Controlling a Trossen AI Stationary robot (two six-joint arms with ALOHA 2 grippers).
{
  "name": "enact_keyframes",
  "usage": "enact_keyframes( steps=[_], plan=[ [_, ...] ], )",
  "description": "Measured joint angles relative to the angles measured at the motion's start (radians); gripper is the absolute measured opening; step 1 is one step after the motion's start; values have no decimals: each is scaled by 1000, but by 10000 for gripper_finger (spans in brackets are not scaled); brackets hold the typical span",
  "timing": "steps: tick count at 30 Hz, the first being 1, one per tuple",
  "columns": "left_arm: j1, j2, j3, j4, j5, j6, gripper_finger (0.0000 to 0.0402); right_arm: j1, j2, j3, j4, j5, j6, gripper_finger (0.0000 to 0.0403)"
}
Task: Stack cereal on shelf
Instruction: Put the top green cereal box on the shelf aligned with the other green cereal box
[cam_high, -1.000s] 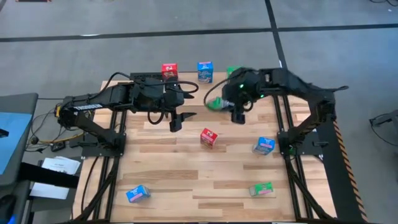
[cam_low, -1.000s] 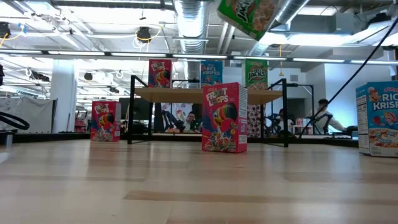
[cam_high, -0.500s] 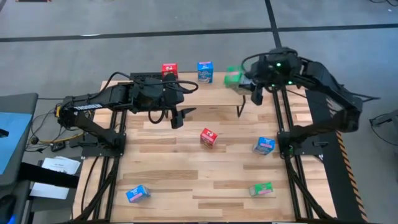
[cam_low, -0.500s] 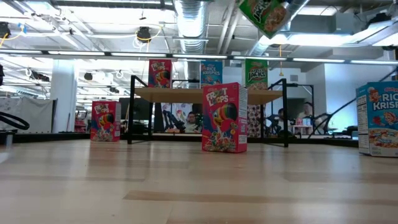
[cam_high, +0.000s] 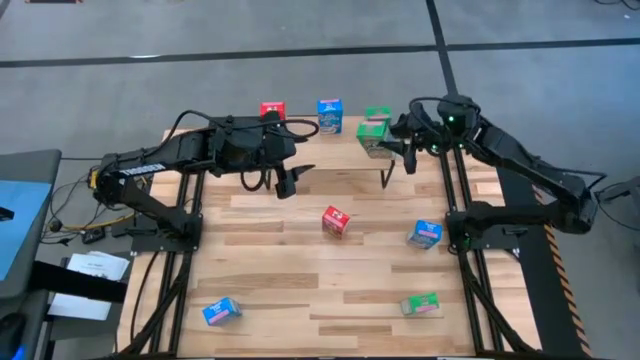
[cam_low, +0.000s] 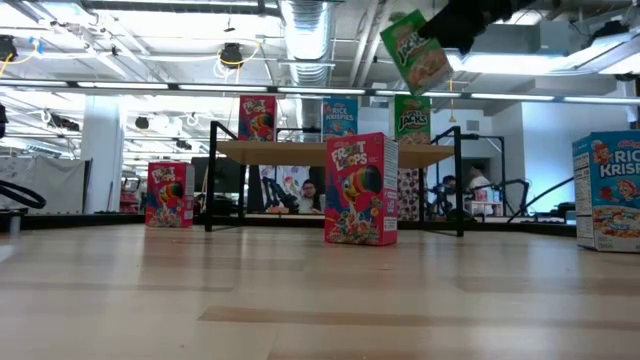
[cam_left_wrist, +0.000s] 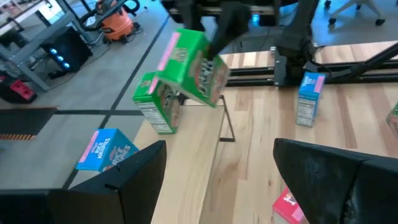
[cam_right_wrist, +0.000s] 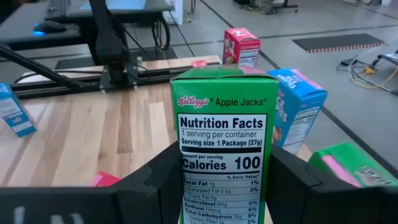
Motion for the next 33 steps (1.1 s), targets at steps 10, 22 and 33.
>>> enact_keyframes(
  steps=[10, 22, 33],
  plan=[
    [35, 0, 0, 0, 1, 0, 286, -51, -19, -189, 188, -5, 41, 199],
    [38, 0, 0, -1, 1, -19, 286, -47, 2, -251, 237, 3, 26, 199],
    [41, 0, 0, -2, 2, 14, 286, -46, 79, -251, 291, 9, 12, 200]
  ],
)
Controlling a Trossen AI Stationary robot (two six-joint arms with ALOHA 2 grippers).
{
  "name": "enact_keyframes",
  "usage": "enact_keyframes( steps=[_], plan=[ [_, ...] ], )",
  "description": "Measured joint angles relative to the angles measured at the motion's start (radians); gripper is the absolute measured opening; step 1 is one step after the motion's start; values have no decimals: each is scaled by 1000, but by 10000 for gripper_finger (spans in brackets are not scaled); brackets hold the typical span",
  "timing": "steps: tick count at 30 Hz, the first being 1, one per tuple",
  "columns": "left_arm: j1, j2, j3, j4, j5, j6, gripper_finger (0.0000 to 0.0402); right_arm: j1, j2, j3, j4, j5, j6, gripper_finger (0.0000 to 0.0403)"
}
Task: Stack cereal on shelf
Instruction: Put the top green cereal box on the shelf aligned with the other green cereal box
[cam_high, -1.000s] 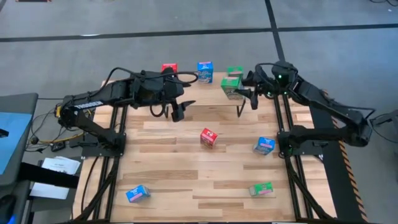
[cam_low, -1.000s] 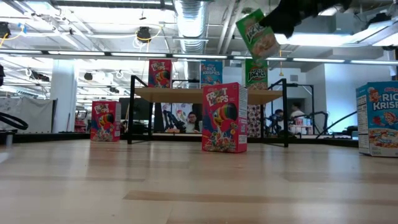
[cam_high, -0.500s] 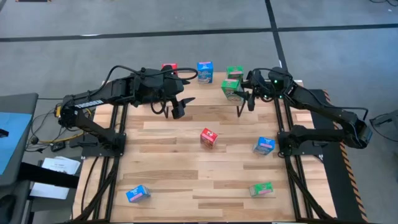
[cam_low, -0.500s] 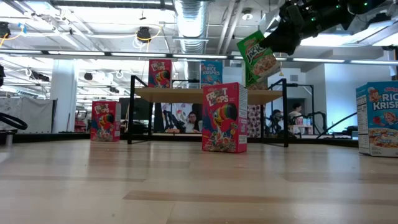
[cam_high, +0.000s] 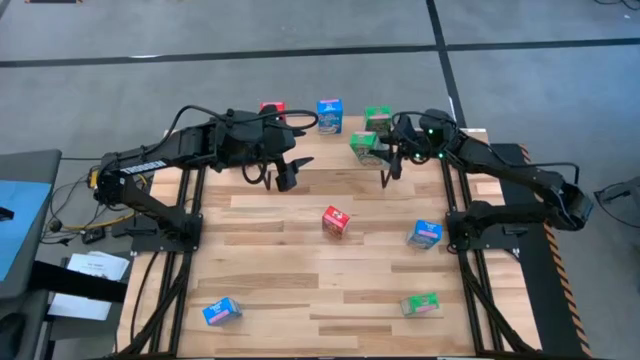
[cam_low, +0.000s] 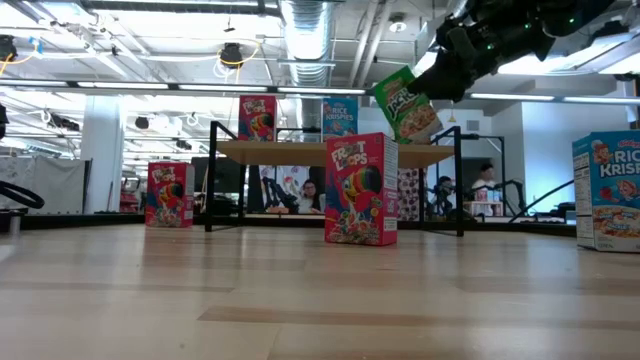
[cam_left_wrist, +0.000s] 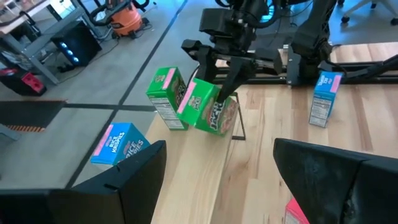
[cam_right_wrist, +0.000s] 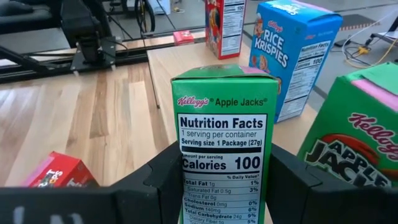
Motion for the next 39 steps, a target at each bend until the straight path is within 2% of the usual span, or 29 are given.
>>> enact_keyframes(
  steps=[18, 28, 32, 39],
  plan=[
    [63, 0, 0, -8, 10, 17, 286, -6, 0, 1, -9, 18, -55, 202],
    [72, 0, 0, -8, 12, 23, 286, -6, 1, 0, -29, 29, -55, 255],
    [72, 0, 0, -15, 12, 26, 286, -6, 1, 0, -29, 68, -57, 259],
    [72, 0, 0, -59, 12, 19, 286, -6, -42, 0, -44, 74, -38, 260]
  ],
)
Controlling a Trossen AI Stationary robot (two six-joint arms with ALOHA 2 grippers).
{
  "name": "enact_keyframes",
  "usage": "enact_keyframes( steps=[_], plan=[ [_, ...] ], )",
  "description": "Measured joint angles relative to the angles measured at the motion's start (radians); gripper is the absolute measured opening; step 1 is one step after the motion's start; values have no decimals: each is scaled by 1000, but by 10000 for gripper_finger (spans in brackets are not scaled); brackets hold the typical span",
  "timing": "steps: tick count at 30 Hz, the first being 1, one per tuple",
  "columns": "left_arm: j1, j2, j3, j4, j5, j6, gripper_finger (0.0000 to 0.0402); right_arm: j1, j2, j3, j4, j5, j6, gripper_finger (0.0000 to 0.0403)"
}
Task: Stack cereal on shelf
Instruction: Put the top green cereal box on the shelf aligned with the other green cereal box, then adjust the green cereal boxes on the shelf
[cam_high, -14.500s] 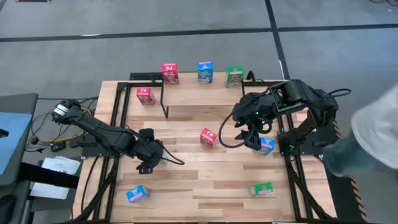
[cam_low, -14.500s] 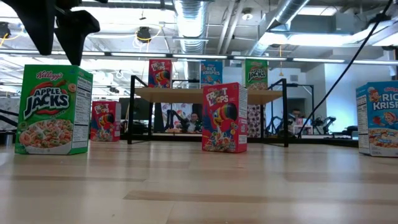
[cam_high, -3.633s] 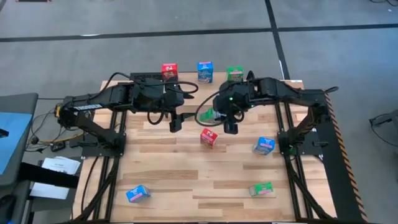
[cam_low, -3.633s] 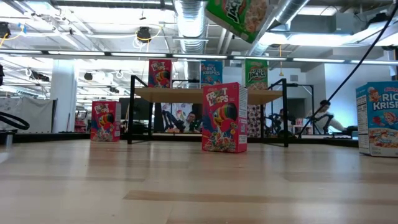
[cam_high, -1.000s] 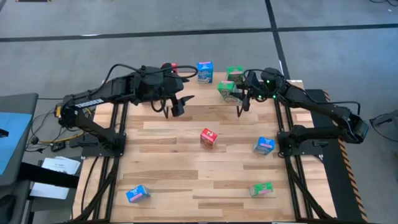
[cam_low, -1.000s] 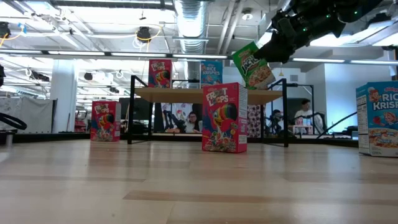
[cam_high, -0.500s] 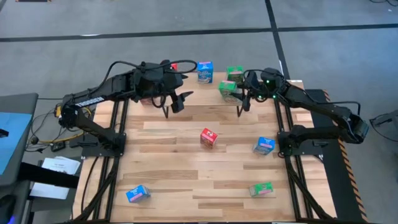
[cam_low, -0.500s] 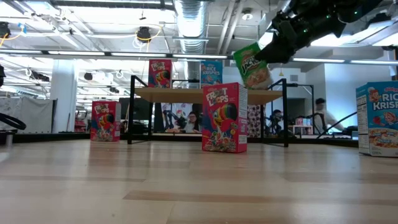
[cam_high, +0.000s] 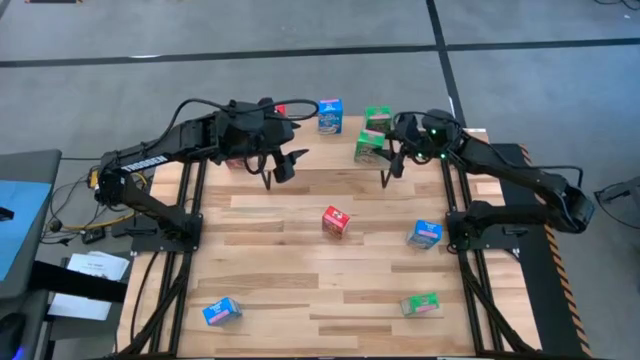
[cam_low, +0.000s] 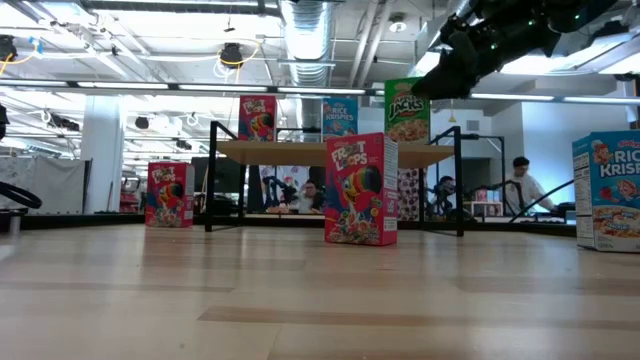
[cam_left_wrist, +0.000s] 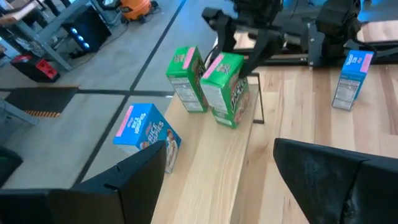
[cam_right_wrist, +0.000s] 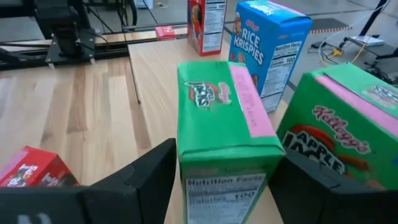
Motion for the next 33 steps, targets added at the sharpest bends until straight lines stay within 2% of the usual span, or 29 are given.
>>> enact_keyframes(
  steps=[6, 13, 20, 26, 33],
  plan=[
    [0, 0, 0, -14, 33, -16, 286, 0, -55, 0, -86, 5, 34, 260],
    [0, 0, 0, -14, 49, -17, 286, 0, -109, 0, -156, 83, 50, 260],
    [0, 0, 0, -14, 48, -12, 286, 10, -171, 0, -196, 82, 205, 260],
    [0, 0, 0, -38, 48, -10, 286, 81, -197, 1, -199, 77, 291, 260],
    [0, 0, 0, -41, 48, -10, 286, 188, -163, 1, -189, 77, 356, 260]
  ],
)
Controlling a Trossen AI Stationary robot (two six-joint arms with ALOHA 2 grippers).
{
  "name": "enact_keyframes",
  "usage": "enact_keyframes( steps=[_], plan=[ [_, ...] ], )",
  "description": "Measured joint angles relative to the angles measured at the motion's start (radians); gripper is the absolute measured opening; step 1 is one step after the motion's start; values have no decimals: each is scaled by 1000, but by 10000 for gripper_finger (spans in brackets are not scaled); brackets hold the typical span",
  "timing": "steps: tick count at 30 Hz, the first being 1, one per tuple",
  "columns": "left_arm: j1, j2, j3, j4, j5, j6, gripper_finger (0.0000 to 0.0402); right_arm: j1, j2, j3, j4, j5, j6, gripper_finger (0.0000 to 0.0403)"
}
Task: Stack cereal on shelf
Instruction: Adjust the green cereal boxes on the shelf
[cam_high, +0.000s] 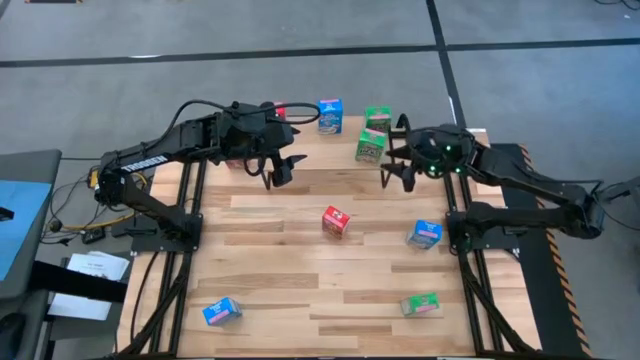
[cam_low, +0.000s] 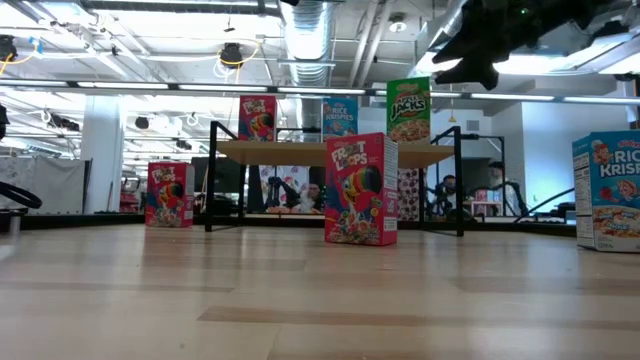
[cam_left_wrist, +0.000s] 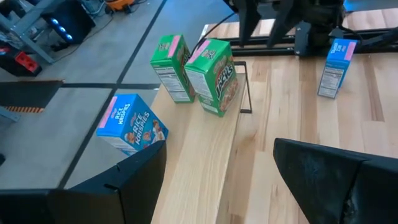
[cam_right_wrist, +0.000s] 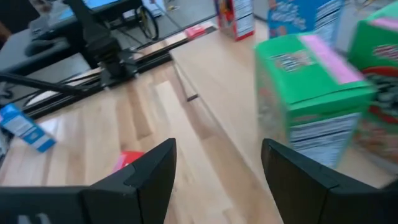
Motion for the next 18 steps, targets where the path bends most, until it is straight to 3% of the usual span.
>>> enact_keyframes(
  steps=[9, 18],
  plan=[
    [0, 0, 0, 4, 0, 0, 286, 63, 94, 0, 87, 5, -4, 260],
    [0, 0, 0, 5, 0, 0, 286, 83, 167, 0, 95, 112, 1, 260]
  ],
)
